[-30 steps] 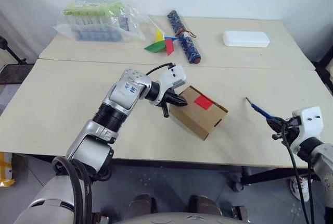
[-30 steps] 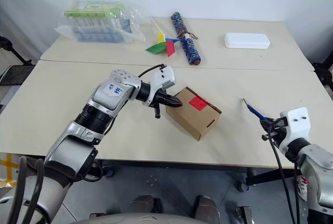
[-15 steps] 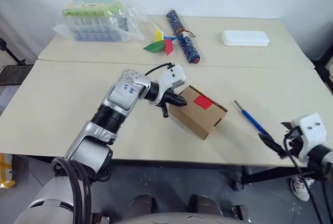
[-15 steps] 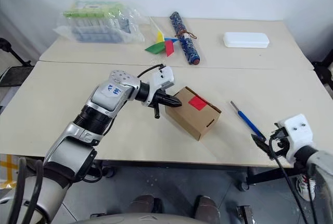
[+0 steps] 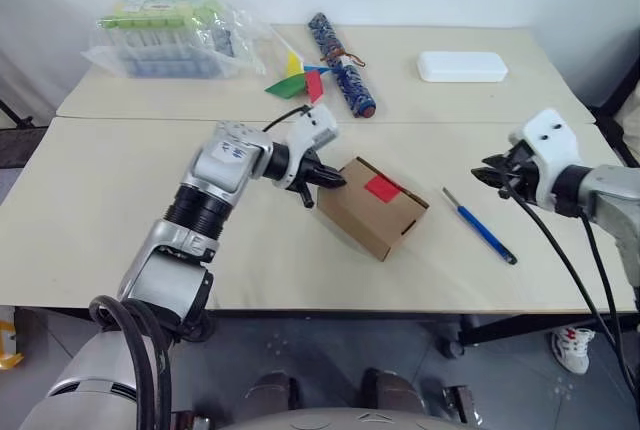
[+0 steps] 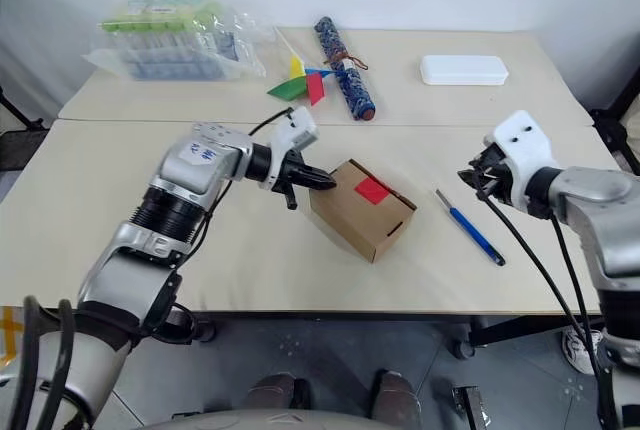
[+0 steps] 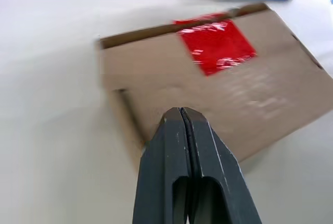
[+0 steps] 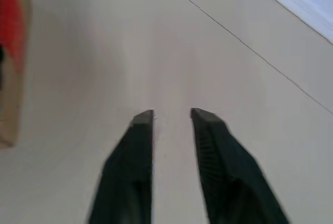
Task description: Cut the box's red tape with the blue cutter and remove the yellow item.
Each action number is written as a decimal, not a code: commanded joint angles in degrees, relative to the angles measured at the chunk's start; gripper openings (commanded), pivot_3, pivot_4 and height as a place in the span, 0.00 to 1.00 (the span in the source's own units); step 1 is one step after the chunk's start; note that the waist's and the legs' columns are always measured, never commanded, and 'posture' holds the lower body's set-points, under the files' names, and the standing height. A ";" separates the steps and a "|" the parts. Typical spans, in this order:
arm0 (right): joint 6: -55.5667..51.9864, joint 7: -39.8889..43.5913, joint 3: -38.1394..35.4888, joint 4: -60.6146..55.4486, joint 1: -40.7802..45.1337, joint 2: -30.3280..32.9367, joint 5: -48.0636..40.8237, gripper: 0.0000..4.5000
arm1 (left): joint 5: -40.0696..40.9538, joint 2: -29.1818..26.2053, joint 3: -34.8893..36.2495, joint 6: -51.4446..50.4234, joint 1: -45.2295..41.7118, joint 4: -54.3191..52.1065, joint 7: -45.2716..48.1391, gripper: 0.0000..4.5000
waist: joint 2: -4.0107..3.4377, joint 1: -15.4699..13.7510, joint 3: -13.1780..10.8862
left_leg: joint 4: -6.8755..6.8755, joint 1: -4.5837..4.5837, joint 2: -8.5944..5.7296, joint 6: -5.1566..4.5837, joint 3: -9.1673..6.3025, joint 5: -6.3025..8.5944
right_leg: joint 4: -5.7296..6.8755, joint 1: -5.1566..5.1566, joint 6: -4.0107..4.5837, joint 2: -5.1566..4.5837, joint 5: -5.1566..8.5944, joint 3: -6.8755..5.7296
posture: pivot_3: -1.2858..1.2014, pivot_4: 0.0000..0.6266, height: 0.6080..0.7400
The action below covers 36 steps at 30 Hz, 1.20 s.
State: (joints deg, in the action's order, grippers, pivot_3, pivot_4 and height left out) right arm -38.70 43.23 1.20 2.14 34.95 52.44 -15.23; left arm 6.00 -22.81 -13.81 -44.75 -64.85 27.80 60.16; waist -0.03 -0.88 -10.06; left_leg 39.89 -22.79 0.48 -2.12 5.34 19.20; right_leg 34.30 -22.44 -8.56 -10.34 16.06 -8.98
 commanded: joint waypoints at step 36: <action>-5.40 17.30 8.65 -9.04 2.45 -7.69 5.53 0.01 | 15.82 0.31 1.20 -22.28 17.29 -24.23 -15.77 0.00 | -0.02 0.62 -0.14 | 0.08 -0.32 0.02 0.23 -0.22 -0.10 | 0.26 -0.17 -0.03 0.09 0.01 -0.08 | 0.52 0.24 1.00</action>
State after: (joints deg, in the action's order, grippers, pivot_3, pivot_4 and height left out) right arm -42.31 60.49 12.27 -2.47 37.48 43.66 -8.16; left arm 22.19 -21.89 -11.43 -69.81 -46.58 3.30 42.72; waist -0.05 -0.26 -10.20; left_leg 39.97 -23.10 0.51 -1.89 5.11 19.11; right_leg 34.57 -22.61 -8.59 -10.24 16.07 -9.07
